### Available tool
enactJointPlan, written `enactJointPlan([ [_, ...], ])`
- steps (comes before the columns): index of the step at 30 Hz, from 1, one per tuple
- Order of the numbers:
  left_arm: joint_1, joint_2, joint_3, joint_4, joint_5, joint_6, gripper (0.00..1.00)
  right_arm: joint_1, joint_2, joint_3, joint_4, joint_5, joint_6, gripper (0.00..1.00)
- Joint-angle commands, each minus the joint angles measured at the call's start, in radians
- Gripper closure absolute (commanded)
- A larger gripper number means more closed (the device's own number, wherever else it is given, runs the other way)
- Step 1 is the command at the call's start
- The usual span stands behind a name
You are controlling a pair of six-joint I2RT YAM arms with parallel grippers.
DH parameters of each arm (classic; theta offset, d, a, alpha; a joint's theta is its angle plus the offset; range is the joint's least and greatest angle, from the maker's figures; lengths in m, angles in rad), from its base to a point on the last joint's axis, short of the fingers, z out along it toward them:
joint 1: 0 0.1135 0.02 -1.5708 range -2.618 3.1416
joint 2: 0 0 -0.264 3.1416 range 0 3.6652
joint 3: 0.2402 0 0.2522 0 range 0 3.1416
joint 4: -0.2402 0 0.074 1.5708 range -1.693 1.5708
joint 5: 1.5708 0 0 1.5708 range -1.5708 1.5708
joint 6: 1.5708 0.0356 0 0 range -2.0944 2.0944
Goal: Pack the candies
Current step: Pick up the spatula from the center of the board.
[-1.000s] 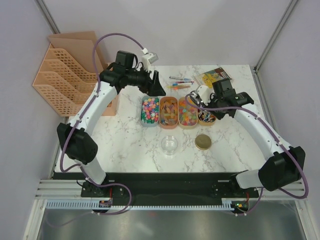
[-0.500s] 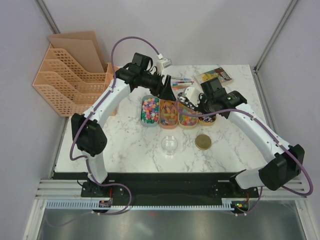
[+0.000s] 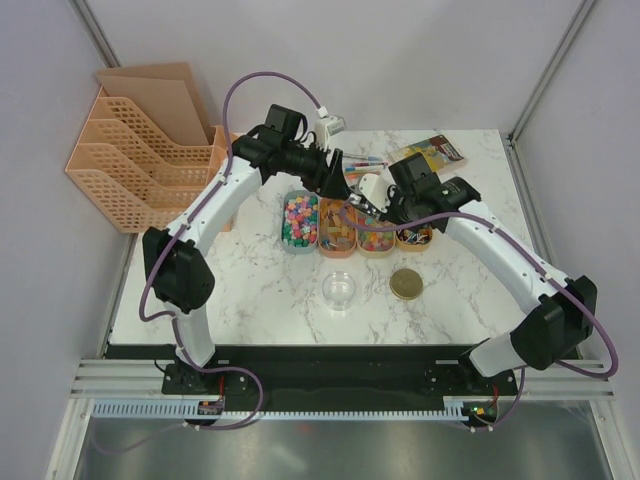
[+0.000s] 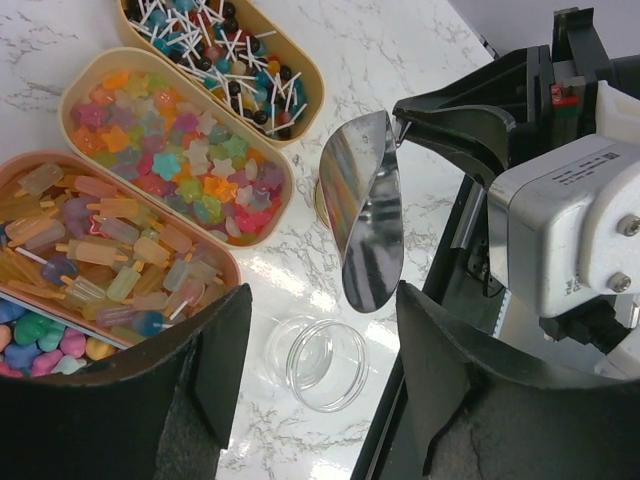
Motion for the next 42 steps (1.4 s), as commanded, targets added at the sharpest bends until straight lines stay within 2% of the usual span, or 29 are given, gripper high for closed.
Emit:
enactJointPlan([
  [1,-0.009,0.009,0.043,0.001,0.051,-0.024,0.34,0.008,0.016,0.07,0.029,0.011,0.0,1.0],
  [4,-0.01,0.018,0.051,0.001,0.063,-0.026,0.44,0.013,0.025,0.082,0.034,0.006,0.005,1.0],
  [5,-0.01,0.019,0.051,0.002,0.065,-0.024,0.5,0.016,0.026,0.084,0.034,0.006,0.005,1.0],
  [13,-0.012,0.035,0.062,0.005,0.085,-0.037,0.51,0.036,0.043,0.076,0.037,0.014,-0.006,1.0],
  [16,-0.01,0.036,0.062,0.005,0.091,-0.037,0.58,0.042,0.049,0.079,0.039,0.017,-0.003,1.0],
  [17,-0.01,0.038,0.06,0.005,0.091,-0.037,0.65,0.044,0.048,0.079,0.039,0.016,-0.003,1.0],
  [19,-0.01,0.035,0.056,0.004,0.085,-0.037,0.72,0.045,0.049,0.076,0.04,0.028,-0.002,1.0],
  [25,-0.007,0.013,0.042,-0.002,0.076,-0.032,0.77,0.047,0.026,0.043,0.052,0.048,-0.002,1.0],
  [27,-0.007,0.013,0.04,-0.005,0.073,-0.031,0.84,0.045,0.025,0.038,0.055,0.048,0.0,1.0],
  [28,-0.007,0.015,0.04,-0.004,0.073,-0.031,0.93,0.045,0.025,0.038,0.059,0.048,0.001,1.0],
  [29,-0.007,0.015,0.04,-0.004,0.069,-0.031,0.98,0.047,0.025,0.038,0.06,0.054,0.005,1.0],
  [30,-0.007,0.015,0.04,-0.004,0.068,-0.031,0.98,0.045,0.025,0.039,0.066,0.061,0.008,0.99],
  [31,-0.007,0.013,0.039,-0.005,0.072,-0.026,0.98,0.045,0.023,0.041,0.069,0.068,0.015,0.96],
  [32,-0.007,0.012,0.039,-0.007,0.079,-0.021,0.98,0.045,0.02,0.042,0.069,0.074,0.026,0.82],
  [34,-0.007,0.004,0.037,-0.013,0.086,-0.012,0.98,0.045,-0.01,0.039,0.069,0.092,0.035,0.7],
  [36,-0.006,-0.002,0.03,-0.019,0.092,0.0,0.98,0.044,-0.065,0.027,0.063,0.063,0.043,0.63],
  [37,-0.003,-0.004,0.025,-0.021,0.114,0.005,0.98,0.039,-0.088,0.023,0.054,0.037,0.041,0.55],
  [39,0.012,-0.002,0.007,-0.021,0.16,0.008,0.98,0.034,-0.169,-0.003,0.043,-0.01,0.046,0.48],
  [40,0.022,0.002,0.001,-0.022,0.219,0.008,0.98,0.033,-0.2,-0.013,0.043,-0.067,0.051,0.41],
  [42,0.046,0.021,-0.015,-0.021,0.293,-0.003,0.98,0.03,-0.294,-0.042,0.045,-0.13,0.06,0.34],
])
